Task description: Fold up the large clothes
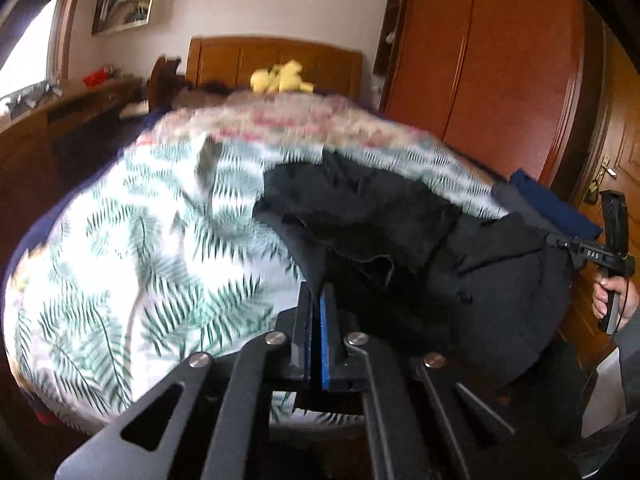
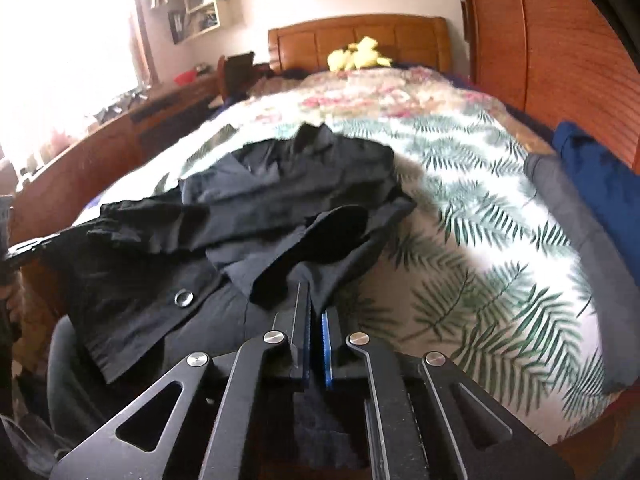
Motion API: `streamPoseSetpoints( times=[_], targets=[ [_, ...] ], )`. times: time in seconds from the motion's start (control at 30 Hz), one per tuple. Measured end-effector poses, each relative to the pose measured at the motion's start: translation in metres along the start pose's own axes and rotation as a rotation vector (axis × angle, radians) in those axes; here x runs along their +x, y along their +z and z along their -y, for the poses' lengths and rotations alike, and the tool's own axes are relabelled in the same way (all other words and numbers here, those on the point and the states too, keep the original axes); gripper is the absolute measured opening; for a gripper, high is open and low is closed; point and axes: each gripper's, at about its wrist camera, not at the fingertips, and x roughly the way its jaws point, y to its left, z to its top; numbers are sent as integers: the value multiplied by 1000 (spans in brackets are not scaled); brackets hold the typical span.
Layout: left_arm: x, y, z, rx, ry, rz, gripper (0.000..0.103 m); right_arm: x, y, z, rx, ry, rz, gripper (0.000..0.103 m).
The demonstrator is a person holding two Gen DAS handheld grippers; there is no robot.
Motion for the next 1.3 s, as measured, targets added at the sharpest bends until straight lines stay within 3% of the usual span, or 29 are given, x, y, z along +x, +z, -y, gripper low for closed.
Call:
streamPoseSetpoints(
  times=[0.33,0.6,0.7,0.8,1.0,1.3],
  targets=[
    [-60,35,25,61,11,116,0,-61,34,-22,-74,15,132,1],
    [-125,47,47,104,11,219,0,-123,34,-35,-105,37,248,1],
    [-131,49,49,107,10,225,0,-145,30,-36,-112,45,282,1],
    [-111,55,45,103,39,207,0,-146,27,-34,-124,36,275,1],
    [-44,91,38,106,78,174,0,-92,41,-17,-122,24,204,1],
    [67,171,11,96,160,151,0,20,134,28,-103,-37,212,1]
  ],
)
